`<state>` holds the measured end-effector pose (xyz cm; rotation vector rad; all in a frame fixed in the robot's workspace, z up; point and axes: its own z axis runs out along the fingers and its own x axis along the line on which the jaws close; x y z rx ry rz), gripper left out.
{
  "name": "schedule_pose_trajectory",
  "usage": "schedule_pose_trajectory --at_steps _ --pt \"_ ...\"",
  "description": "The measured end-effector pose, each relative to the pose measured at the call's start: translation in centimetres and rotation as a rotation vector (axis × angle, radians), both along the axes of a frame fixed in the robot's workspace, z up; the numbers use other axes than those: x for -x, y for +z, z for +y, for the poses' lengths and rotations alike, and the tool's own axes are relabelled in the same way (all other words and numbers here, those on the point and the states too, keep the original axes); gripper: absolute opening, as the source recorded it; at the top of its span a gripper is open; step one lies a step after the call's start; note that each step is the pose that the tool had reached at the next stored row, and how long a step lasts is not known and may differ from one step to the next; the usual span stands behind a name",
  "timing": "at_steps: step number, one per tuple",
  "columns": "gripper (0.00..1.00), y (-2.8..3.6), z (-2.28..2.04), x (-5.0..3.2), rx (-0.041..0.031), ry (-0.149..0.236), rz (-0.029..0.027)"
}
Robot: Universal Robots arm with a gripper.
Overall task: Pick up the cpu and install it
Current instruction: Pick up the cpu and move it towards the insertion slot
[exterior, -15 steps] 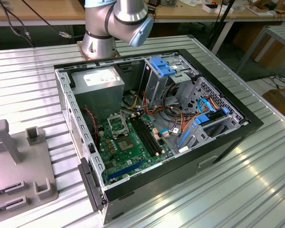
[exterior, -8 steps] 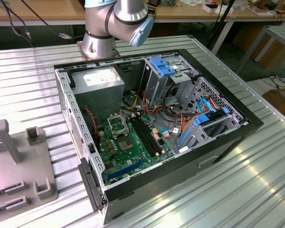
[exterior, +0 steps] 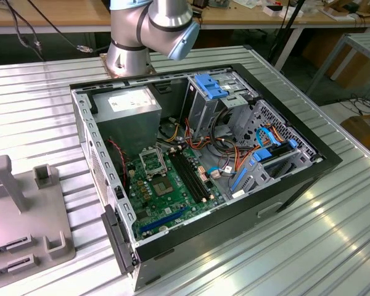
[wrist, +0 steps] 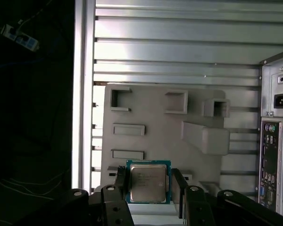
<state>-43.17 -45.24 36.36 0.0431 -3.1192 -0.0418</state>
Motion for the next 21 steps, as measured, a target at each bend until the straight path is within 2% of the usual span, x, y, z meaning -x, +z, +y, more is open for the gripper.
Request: schedule_pose_trajectory --at_steps 4,13,21 --pt "0.47 0.0 0.01 -0.33 0.0 0.0 0.0" --pt "0.47 0.07 0.0 -0.49 -0.0001 0.0 -0.0001" --pt "0.47 0.73 0.0 -0.5 0.0 0.0 0.0"
